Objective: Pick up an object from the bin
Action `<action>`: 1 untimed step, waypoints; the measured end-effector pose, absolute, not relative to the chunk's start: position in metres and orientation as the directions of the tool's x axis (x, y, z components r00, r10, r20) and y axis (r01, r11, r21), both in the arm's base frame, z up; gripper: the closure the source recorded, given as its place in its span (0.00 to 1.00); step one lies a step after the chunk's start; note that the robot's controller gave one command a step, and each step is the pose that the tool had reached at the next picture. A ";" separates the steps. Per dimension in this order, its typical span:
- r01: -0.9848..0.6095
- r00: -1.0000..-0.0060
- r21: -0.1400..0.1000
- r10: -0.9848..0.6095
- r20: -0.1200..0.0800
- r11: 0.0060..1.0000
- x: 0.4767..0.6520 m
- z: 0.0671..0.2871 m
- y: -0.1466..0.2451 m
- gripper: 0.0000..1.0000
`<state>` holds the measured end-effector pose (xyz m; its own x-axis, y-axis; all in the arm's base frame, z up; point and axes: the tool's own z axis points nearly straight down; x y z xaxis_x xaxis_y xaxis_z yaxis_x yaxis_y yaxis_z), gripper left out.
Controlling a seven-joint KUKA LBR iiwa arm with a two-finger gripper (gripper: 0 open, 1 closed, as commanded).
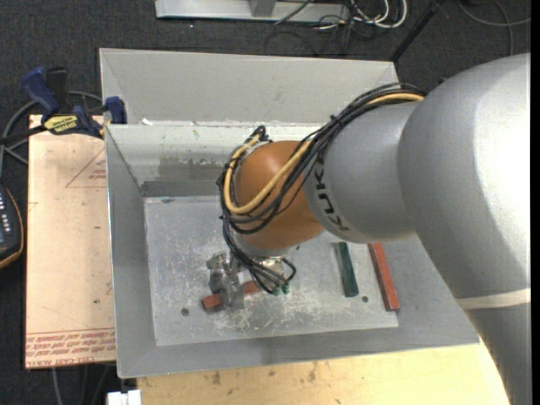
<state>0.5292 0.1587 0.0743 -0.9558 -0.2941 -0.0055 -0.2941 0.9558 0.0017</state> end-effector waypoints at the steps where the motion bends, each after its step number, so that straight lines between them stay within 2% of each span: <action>1: -0.271 -0.963 0.000 -0.271 -0.011 0.963 0.515 0.226 0.147 1.00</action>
Offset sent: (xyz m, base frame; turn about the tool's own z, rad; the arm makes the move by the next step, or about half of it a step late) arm -0.0159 -0.0123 0.1476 0.0229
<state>0.5154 0.1473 0.2263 -0.9626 -0.2705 -0.0108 -0.2706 0.9627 0.0005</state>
